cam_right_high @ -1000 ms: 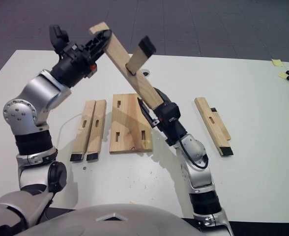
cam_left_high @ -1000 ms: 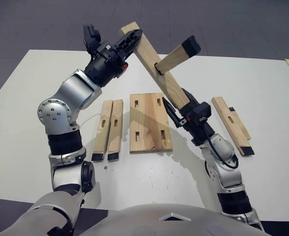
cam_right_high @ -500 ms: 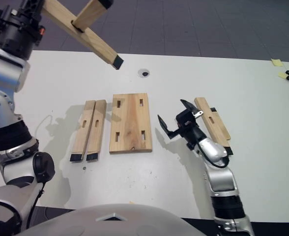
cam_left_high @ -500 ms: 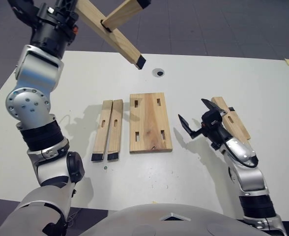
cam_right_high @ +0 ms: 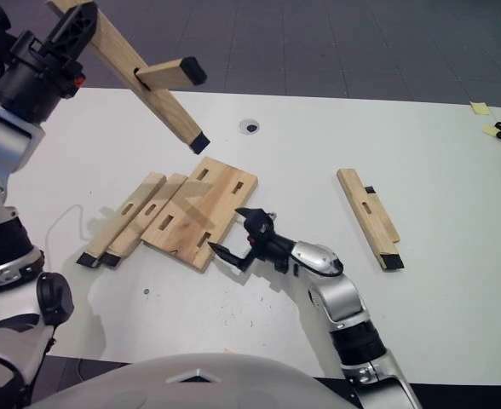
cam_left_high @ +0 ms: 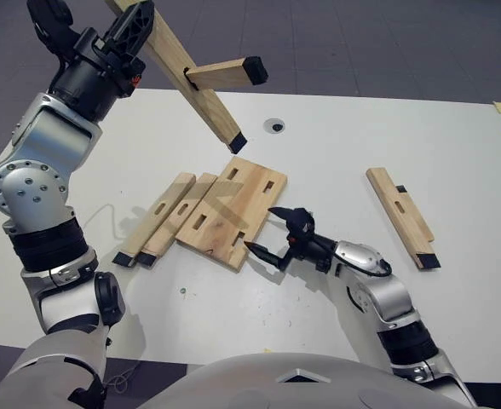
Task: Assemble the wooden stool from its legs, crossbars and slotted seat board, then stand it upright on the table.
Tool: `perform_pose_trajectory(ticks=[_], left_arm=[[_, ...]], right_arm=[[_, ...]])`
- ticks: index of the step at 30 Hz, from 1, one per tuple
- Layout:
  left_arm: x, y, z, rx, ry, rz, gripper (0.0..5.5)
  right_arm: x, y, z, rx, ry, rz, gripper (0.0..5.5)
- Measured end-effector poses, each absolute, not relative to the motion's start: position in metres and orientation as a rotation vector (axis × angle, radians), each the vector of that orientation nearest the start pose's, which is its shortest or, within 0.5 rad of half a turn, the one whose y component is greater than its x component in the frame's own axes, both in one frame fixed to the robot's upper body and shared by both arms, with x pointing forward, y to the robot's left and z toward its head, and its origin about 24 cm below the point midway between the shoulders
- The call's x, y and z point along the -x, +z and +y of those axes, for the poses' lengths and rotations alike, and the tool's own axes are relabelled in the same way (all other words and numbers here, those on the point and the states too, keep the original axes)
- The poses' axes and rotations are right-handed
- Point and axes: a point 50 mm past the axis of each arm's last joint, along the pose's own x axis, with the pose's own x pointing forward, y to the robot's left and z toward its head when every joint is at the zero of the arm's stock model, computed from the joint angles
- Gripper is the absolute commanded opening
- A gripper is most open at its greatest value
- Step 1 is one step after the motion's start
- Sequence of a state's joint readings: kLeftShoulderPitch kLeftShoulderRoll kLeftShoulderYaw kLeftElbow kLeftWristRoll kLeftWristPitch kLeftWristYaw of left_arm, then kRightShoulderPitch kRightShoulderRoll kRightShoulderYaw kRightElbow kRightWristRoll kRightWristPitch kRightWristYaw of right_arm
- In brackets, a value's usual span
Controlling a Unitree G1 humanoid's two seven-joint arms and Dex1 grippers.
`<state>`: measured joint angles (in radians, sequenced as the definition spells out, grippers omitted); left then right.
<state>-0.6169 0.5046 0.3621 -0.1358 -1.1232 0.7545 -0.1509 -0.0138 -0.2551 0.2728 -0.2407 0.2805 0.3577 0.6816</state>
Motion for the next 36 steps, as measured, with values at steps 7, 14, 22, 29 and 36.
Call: perform_pose_trajectory(ticks=[7,14,22,29,36], left_arm=[[-0.268,0.222,0.232,0.431,-0.56,-0.052,1.04],[-0.242,0.185,0.242,0.451,-0.432,0.081,1.04],[-0.239,0.183,0.243,0.435,-0.372,0.028,1.04],[-0.237,0.176,0.242,0.429,-0.333,-0.005,1.04],[-0.231,0.175,0.245,0.427,-0.343,-0.007,1.04]], right_arm=[[-0.208,0.067,-0.142,-0.162,0.76,0.17,5.4],[-0.2,0.074,-0.163,-0.158,0.602,0.154,5.4],[-0.199,0.077,-0.167,-0.15,0.608,0.175,5.4],[-0.201,0.079,-0.167,-0.132,0.621,0.174,5.4],[-0.2,0.079,-0.171,-0.105,0.617,0.186,5.4]])
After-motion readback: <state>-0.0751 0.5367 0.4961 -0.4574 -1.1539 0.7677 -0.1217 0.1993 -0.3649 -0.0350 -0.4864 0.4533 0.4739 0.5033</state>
